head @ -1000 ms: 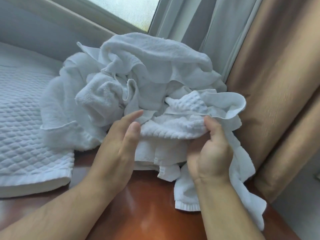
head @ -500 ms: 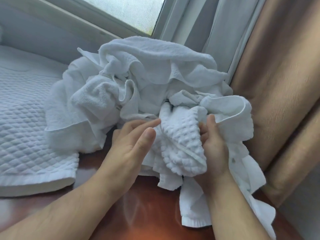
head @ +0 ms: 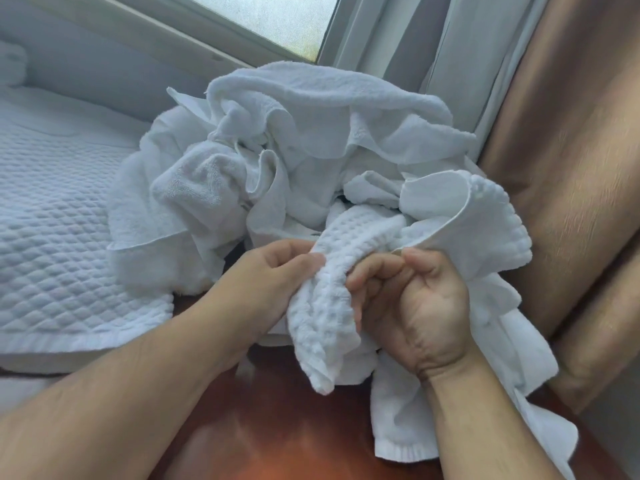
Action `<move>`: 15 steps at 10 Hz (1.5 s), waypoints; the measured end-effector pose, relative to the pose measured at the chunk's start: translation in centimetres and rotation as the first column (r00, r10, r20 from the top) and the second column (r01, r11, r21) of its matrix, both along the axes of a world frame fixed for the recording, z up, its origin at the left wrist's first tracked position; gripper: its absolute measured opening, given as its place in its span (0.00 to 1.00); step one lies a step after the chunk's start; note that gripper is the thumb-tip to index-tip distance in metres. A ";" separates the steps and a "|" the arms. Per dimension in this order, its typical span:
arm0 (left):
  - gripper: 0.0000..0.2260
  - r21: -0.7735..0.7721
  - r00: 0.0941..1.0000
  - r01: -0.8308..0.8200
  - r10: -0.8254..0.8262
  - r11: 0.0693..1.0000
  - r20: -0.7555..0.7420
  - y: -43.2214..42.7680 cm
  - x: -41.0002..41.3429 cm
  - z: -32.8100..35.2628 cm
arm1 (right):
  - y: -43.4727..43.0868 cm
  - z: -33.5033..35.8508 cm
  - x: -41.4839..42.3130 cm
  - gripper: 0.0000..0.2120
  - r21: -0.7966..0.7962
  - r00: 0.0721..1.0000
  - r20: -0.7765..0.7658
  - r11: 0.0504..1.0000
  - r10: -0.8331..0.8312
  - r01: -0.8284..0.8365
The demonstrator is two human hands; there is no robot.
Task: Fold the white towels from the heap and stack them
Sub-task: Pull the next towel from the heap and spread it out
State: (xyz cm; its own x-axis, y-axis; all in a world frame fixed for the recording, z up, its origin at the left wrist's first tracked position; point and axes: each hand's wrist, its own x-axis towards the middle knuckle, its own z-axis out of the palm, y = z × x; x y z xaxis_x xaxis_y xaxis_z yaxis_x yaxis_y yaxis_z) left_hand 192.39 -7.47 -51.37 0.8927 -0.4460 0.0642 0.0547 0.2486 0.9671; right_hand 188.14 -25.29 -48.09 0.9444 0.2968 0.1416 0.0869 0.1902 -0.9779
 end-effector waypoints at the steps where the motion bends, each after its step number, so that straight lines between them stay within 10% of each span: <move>1: 0.06 0.048 0.998 -0.049 0.047 0.998 0.040 0.1 0.4 -0.2 | 0.1 0.0 0.0 0.27 0.007 0.999 0.007 0.999 -0.034 0.033; 3: 0.07 0.439 0.861 -0.329 0.075 0.836 0.503 -0.7 0.5 -0.5 | -0.9 0.1 0.2 0.27 -0.002 0.930 -0.023 0.930 -0.367 0.367; 8: 0.08 0.287 0.832 -0.369 0.177 0.884 0.526 2.5 0.2 0.1 | -3.8 -1.2 1.6 0.21 0.256 0.553 -0.085 0.518 -0.829 0.816; 9: 0.09 0.297 0.850 -0.348 0.166 0.889 0.500 4.0 -0.5 3.0 | -2.1 -0.7 1.3 0.21 0.106 0.567 -0.030 0.562 -0.823 0.820; 10: 0.09 0.296 0.890 -0.323 0.182 0.899 0.418 4.6 -0.9 5.6 | -1.3 1.6 -1.5 0.20 -0.238 0.579 0.392 0.529 -0.715 0.814; 11: 0.09 0.304 0.953 -0.261 0.194 0.916 0.234 3.6 -1.7 6.6 | -1.4 4.6 -4.7 0.13 -0.037 0.085 0.918 0.128 -0.388 0.991; 12: 0.08 0.253 0.971 -0.237 0.218 0.938 0.101 1.7 -3.0 7.2 | -2.5 6.8 -5.1 0.26 -0.403 0.289 0.900 -0.374 -0.325 0.835; 13: 0.10 0.142 0.961 -0.275 0.271 0.951 0.046 0.7 -3.6 8.6 | -2.8 7.0 -5.4 0.20 -0.771 0.658 0.612 -0.518 -0.439 0.371; 14: 0.26 0.026 0.976 -0.216 0.217 0.976 -0.025 1.1 -4.3 9.8 | -2.8 10.0 -5.3 0.13 -0.780 0.687 0.332 0.222 -0.647 0.586; 15: 0.44 -0.095 0.989 -0.126 0.118 0.987 -0.092 2.4 -5.1 9.3 | -2.7 13.5 -5.8 0.18 0.170 0.790 -0.050 0.774 -0.611 0.610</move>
State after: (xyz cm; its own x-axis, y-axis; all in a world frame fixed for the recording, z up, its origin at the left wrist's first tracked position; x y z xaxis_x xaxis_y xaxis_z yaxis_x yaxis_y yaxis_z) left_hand 187.28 -5.06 -42.09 0.9441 -0.3287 0.0239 0.0995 0.3535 0.9301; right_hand 182.37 -27.98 -34.54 0.9177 -0.3708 0.1428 0.2484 0.2549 -0.9345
